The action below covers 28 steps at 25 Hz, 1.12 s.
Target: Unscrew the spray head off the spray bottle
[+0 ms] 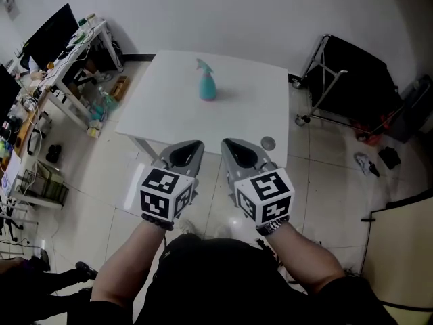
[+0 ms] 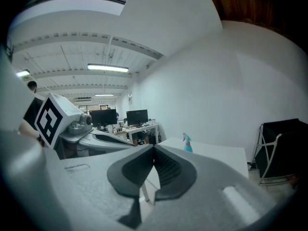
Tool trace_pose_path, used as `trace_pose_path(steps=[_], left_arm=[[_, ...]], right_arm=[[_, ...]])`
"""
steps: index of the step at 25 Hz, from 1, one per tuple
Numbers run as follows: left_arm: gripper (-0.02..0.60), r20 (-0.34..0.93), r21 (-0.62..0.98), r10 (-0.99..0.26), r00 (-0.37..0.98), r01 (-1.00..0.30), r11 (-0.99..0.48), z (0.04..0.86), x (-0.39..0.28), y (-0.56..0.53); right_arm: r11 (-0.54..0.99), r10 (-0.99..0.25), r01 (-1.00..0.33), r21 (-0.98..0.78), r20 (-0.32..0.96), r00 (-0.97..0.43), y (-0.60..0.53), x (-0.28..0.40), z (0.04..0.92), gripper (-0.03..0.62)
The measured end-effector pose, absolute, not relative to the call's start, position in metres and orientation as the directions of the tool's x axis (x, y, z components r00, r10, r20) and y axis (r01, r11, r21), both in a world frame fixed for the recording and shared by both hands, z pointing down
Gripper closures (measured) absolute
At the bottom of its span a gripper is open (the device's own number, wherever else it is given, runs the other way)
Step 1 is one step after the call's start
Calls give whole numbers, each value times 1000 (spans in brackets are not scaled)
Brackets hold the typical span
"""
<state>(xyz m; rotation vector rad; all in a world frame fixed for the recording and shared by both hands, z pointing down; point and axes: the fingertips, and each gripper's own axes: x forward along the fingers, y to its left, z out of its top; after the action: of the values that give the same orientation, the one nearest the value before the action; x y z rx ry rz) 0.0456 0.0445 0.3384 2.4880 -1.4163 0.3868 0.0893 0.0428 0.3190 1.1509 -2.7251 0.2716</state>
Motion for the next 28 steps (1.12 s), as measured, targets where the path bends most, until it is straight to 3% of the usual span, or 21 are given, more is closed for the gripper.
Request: trace_pose_path(steps=[28], left_arm=[[566,344,140,-763,547,-833,-535,355,2,-48]], right_arm=[[648,-718,-760,-56,289,-633,-47,45,330,603]])
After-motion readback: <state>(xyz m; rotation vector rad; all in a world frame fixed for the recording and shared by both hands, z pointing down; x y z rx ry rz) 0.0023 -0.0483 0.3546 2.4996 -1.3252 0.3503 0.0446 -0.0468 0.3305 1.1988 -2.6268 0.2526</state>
